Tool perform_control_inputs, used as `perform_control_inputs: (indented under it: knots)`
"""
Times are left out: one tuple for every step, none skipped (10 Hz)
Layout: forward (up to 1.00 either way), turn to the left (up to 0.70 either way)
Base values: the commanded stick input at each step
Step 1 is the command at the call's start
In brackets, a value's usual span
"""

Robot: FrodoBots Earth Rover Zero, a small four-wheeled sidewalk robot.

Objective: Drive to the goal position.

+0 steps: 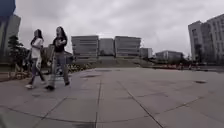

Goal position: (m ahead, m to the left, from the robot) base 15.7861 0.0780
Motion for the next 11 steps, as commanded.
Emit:
perform_control_inputs:
  knots:
    - [0.7, 0.03]
    - [0.7, 0.05]
    - [0.7, 0.08]
    - [0.7, 0.08]
    - [0.7, 0.02]
    - [0.7, 0.01]
    - [0.7, 0.01]
    - [0.7, 0.0]
    - [0.7, 0.0]
    - [0.7, 0.0]
    - [0.7, 0.0]
